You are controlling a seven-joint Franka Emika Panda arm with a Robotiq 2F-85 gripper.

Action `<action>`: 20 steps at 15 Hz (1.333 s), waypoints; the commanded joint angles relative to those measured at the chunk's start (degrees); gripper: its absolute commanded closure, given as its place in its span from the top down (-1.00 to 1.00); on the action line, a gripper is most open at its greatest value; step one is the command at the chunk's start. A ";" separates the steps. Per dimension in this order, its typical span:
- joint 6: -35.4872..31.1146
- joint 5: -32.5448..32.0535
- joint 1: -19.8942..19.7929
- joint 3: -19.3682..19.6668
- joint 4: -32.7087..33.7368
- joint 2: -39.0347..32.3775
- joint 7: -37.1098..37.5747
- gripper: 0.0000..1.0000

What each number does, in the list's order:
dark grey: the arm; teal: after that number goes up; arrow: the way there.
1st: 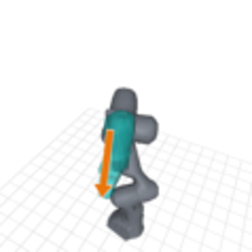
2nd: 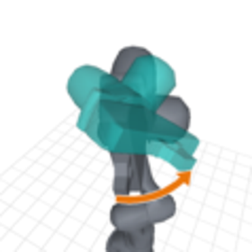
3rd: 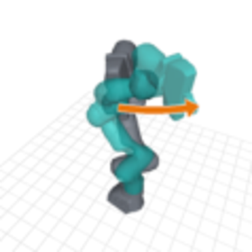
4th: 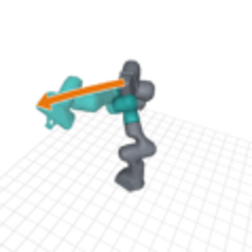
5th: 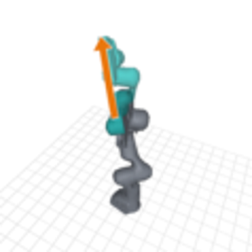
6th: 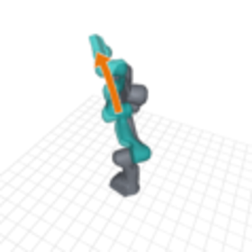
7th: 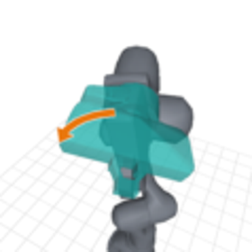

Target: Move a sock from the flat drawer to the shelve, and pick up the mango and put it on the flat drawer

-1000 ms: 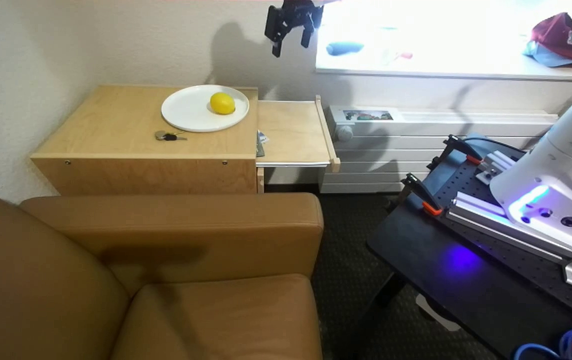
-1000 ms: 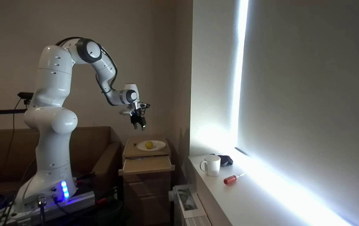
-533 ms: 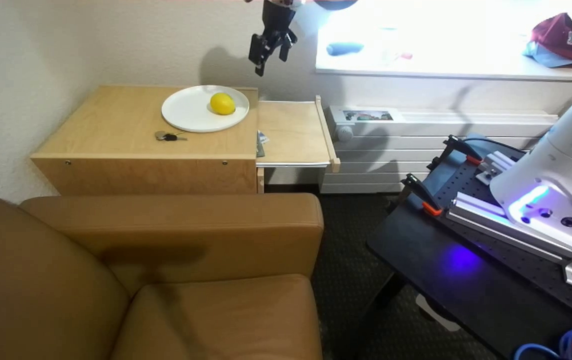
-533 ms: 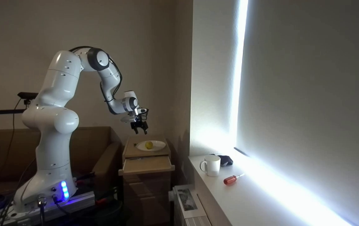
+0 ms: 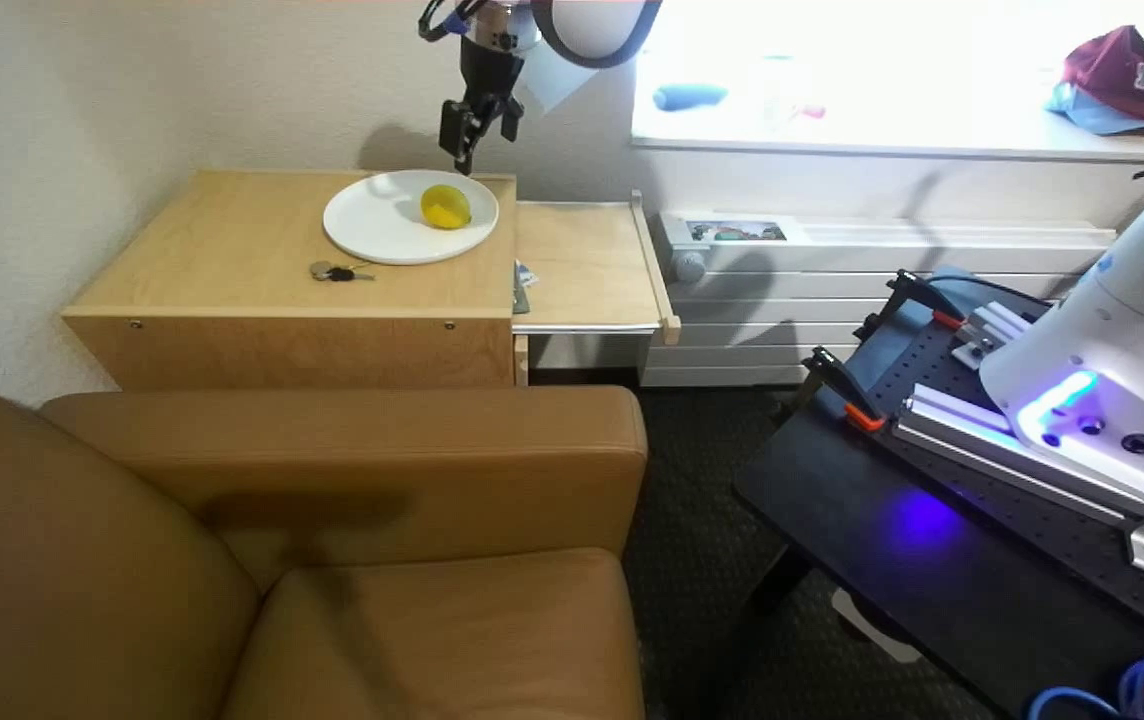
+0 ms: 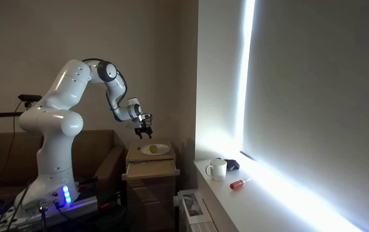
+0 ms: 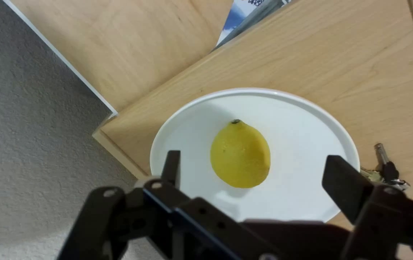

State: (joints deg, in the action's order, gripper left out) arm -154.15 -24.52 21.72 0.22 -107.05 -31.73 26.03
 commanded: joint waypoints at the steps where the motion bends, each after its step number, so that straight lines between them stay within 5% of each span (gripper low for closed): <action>1: 1.12 0.66 1.71 2.10 -0.41 0.20 -0.61 1.00; 4: -0.36 -1.32 3.72 5.16 5.23 -7.31 1.34 1.00; 14: 2.53 7.49 6.50 8.25 24.42 -21.43 5.57 1.00; 15: 0.23 7.07 6.53 8.00 19.64 -18.34 3.94 1.00; 20: 1.11 8.17 6.44 8.45 24.40 -22.68 4.35 1.00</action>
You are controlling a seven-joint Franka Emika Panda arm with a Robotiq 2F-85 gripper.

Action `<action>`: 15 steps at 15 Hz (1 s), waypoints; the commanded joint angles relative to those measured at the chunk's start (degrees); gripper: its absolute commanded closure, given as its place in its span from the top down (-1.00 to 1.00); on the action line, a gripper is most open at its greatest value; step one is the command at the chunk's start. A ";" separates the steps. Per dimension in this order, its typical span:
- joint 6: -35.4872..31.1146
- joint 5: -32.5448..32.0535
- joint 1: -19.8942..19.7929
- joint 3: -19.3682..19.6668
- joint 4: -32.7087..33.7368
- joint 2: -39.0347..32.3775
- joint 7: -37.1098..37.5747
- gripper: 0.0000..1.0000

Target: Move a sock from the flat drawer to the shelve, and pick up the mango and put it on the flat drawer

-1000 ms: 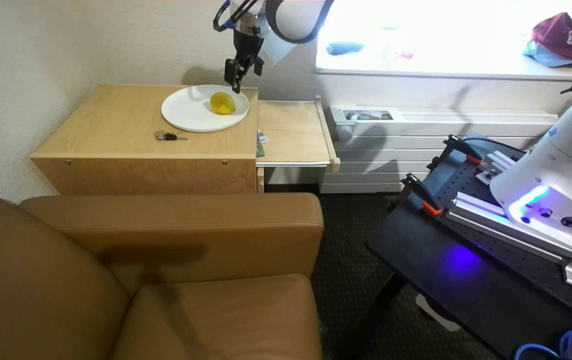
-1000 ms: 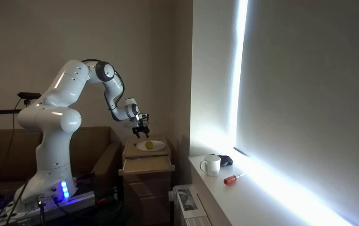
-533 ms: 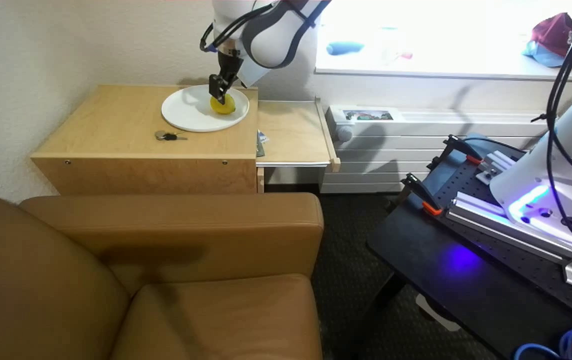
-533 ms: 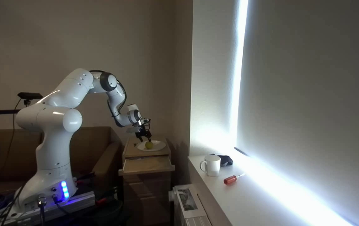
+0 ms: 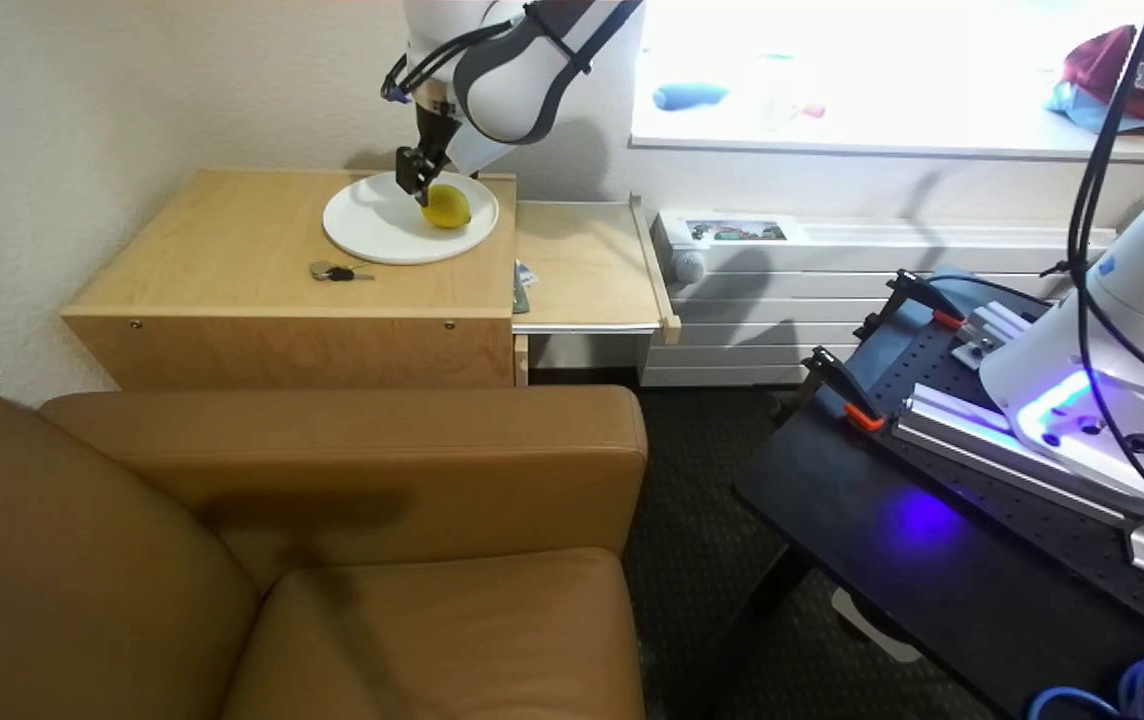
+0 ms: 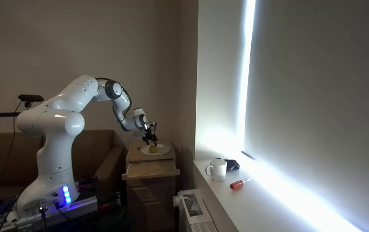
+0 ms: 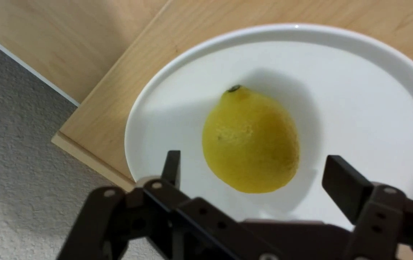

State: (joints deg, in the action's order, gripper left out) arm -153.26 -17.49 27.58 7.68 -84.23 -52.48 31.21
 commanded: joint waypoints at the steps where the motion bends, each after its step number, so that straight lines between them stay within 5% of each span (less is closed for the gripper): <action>1: 0.07 1.32 0.44 0.94 2.34 -2.80 -0.80 1.00; 7: -0.12 3.41 0.78 1.87 7.96 -8.10 0.66 1.00; 8: -0.27 3.76 0.80 1.97 8.81 -8.81 0.85 0.50; 13: 0.08 4.85 0.51 2.30 12.06 -10.87 0.91 -0.05; 15: 2.08 5.68 0.01 1.52 12.36 -10.34 0.26 -0.06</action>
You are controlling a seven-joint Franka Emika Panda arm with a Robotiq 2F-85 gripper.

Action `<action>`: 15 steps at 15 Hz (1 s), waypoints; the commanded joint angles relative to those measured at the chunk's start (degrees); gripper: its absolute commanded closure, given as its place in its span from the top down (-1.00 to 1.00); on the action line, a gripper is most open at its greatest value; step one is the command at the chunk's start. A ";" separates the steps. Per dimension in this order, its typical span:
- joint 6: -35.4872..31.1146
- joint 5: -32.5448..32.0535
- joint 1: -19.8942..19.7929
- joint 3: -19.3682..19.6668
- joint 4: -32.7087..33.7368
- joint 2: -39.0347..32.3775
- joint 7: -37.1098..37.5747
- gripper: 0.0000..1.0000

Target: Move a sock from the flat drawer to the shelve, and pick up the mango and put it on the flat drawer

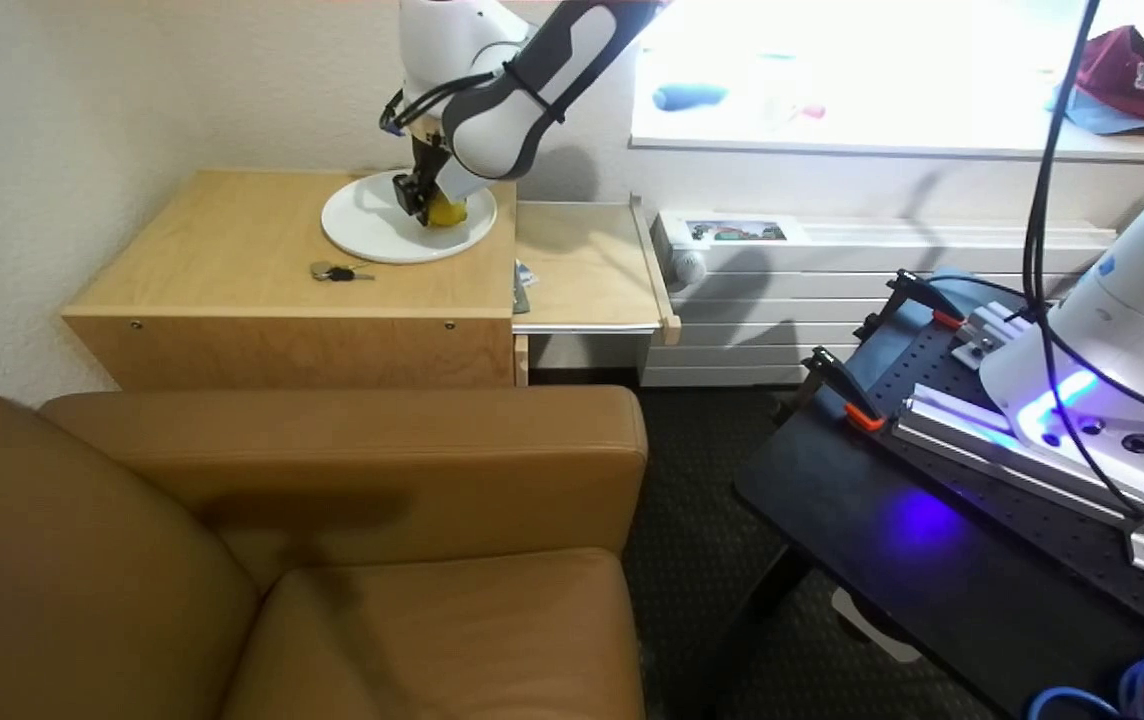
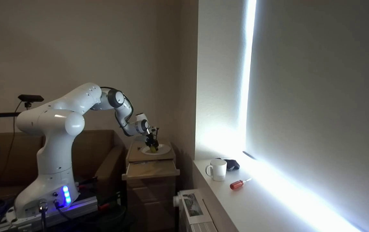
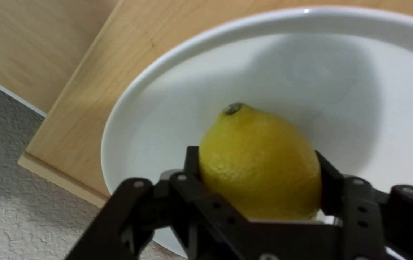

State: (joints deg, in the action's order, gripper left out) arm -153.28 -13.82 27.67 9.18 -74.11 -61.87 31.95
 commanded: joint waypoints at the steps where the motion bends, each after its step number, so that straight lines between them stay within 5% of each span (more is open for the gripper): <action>1: 3.97 2.63 0.10 0.00 1.74 0.03 0.02 -0.06; 5: 10.03 4.93 -2.40 -4.39 -4.78 8.20 -6.34 -0.07; 15: 32.57 6.39 -10.39 -8.19 -22.02 28.22 -15.19 -0.07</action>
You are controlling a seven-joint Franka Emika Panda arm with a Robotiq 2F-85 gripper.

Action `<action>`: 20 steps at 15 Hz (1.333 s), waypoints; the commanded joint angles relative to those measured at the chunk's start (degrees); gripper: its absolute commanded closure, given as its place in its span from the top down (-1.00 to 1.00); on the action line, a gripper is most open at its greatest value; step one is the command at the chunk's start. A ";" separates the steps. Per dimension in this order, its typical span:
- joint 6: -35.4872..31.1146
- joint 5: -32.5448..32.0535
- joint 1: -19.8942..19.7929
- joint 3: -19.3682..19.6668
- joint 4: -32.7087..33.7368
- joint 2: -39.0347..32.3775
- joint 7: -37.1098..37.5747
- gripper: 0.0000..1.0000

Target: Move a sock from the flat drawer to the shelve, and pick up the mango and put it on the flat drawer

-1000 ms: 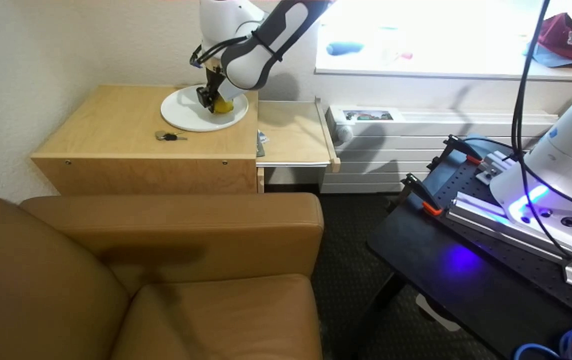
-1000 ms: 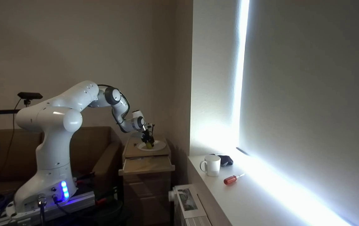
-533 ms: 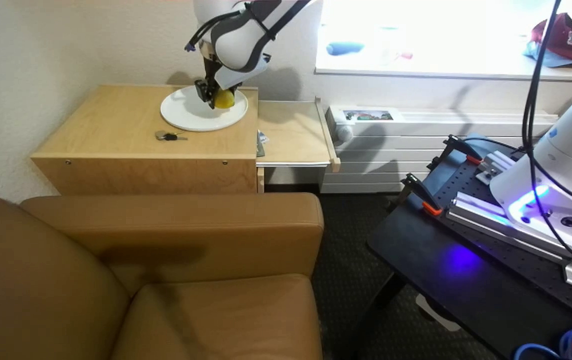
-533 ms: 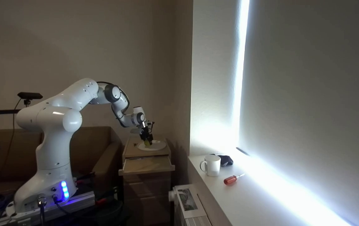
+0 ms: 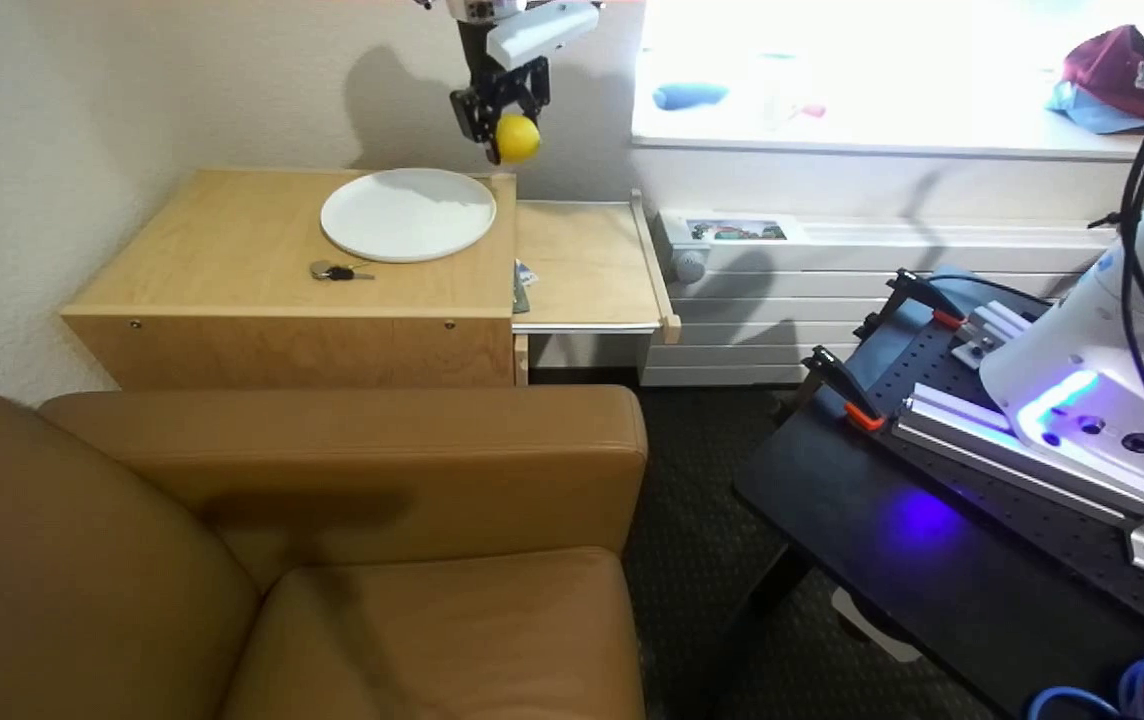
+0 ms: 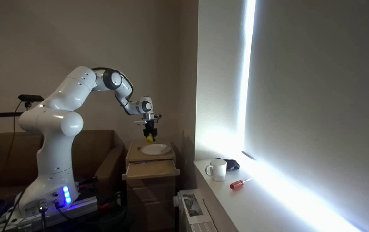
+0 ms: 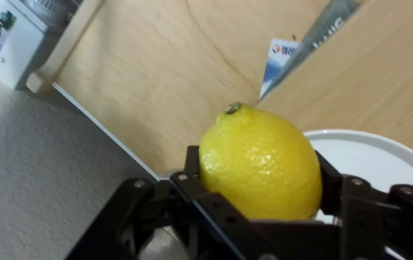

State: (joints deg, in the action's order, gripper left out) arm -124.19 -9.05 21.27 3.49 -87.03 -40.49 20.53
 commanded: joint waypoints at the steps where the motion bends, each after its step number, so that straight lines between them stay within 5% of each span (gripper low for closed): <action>1: 4.89 2.70 -5.56 -3.25 -11.06 7.74 -4.99 -0.07; 4: 7.15 6.23 -9.80 -4.64 -17.40 9.90 -8.69 -0.07; 8: -0.04 11.80 -13.64 -5.62 -25.27 9.01 -10.44 -0.07; 15: -33.22 19.14 -13.44 -6.27 -33.83 3.55 -6.43 -0.07; 20: -46.16 17.87 -9.21 -4.38 -34.52 -0.41 -3.06 -0.07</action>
State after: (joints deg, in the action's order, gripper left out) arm -164.57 9.02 9.10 -2.55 -120.64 -40.11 15.40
